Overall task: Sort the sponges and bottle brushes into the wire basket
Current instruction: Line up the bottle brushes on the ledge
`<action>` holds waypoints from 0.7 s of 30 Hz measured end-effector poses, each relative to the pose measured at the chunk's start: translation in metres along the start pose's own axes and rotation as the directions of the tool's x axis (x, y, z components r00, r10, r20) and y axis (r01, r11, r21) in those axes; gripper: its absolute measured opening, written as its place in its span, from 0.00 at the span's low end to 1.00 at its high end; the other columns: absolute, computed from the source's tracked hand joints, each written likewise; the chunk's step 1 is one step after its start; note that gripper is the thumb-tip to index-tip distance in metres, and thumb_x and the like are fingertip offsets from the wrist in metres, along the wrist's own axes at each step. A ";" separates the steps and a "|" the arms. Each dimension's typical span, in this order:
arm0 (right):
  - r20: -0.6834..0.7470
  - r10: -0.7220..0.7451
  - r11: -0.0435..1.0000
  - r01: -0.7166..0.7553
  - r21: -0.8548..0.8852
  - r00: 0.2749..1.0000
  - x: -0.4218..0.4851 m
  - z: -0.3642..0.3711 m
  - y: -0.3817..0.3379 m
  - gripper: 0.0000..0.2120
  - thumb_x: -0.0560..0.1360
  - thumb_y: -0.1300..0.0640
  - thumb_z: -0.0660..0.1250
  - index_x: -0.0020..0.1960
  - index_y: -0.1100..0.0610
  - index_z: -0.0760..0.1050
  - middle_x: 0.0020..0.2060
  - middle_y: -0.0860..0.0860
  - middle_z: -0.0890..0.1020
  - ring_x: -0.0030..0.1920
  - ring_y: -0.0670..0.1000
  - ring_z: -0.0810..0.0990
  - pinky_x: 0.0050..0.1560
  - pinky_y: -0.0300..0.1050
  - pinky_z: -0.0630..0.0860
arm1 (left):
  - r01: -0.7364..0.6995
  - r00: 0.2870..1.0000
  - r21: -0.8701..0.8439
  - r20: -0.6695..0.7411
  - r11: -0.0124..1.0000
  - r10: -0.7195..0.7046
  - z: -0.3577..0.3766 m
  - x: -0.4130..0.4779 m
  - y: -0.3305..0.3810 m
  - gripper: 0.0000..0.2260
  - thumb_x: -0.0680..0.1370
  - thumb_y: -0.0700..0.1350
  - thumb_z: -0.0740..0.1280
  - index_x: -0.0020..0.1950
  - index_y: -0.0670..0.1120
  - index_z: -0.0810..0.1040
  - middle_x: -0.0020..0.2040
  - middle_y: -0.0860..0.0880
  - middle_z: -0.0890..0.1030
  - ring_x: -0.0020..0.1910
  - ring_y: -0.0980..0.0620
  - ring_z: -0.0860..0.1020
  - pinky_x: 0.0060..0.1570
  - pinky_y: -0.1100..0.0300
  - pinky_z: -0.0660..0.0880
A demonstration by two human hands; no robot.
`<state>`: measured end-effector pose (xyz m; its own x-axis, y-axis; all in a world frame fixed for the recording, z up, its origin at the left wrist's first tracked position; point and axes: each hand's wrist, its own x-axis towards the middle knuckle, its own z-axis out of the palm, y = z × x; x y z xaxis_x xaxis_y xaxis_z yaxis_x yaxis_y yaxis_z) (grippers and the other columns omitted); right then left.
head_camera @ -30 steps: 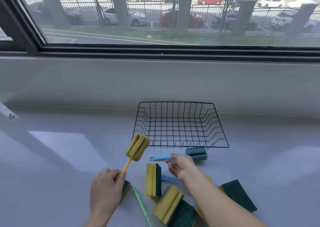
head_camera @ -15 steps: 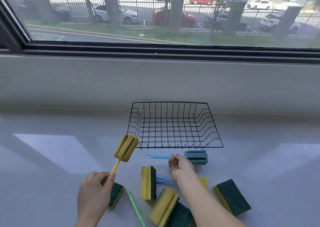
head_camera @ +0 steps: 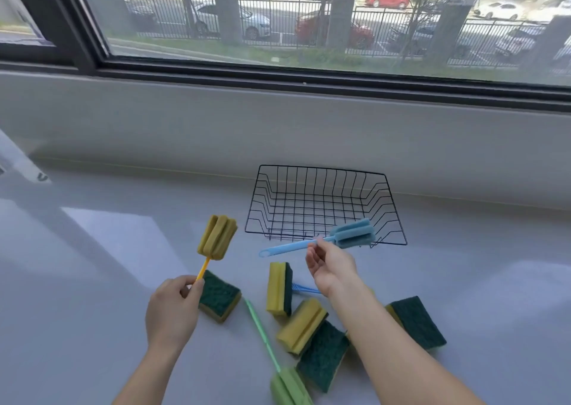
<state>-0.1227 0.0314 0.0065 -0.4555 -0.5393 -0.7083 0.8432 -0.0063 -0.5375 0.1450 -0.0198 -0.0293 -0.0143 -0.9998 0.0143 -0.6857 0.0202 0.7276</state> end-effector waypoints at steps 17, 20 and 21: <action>0.501 0.272 0.417 0.369 -0.831 0.821 -0.041 0.067 0.169 0.05 0.76 0.63 0.70 0.42 0.62 0.79 0.31 0.55 0.79 0.25 0.50 0.76 0.28 0.43 0.78 | 0.428 0.849 -0.194 -0.250 0.883 -0.466 -0.095 -0.060 -0.136 0.09 0.77 0.48 0.69 0.36 0.52 0.79 0.32 0.51 0.77 0.33 0.49 0.75 0.32 0.56 0.68; 0.517 0.301 0.191 0.481 -0.856 0.801 -0.042 0.069 0.202 0.08 0.76 0.59 0.71 0.42 0.63 0.81 0.33 0.55 0.82 0.28 0.51 0.78 0.32 0.44 0.80 | 0.504 0.794 -0.224 -0.258 0.834 -0.550 -0.101 -0.073 -0.159 0.08 0.76 0.47 0.69 0.37 0.51 0.79 0.32 0.51 0.78 0.33 0.48 0.76 0.32 0.56 0.69; 0.518 0.312 0.125 0.506 -0.853 0.796 -0.042 0.071 0.213 0.08 0.76 0.58 0.71 0.43 0.63 0.81 0.34 0.56 0.83 0.29 0.51 0.79 0.32 0.43 0.80 | 0.526 0.779 -0.217 -0.264 0.822 -0.568 -0.103 -0.077 -0.166 0.08 0.76 0.47 0.69 0.37 0.51 0.79 0.32 0.50 0.79 0.32 0.49 0.77 0.31 0.57 0.69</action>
<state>0.0969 -0.0070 -0.0455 0.0485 -0.8677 -0.4948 -0.3686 0.4449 -0.8162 0.3349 0.0540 -0.0798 0.5708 -0.7908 -0.2210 -0.4134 -0.5094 0.7547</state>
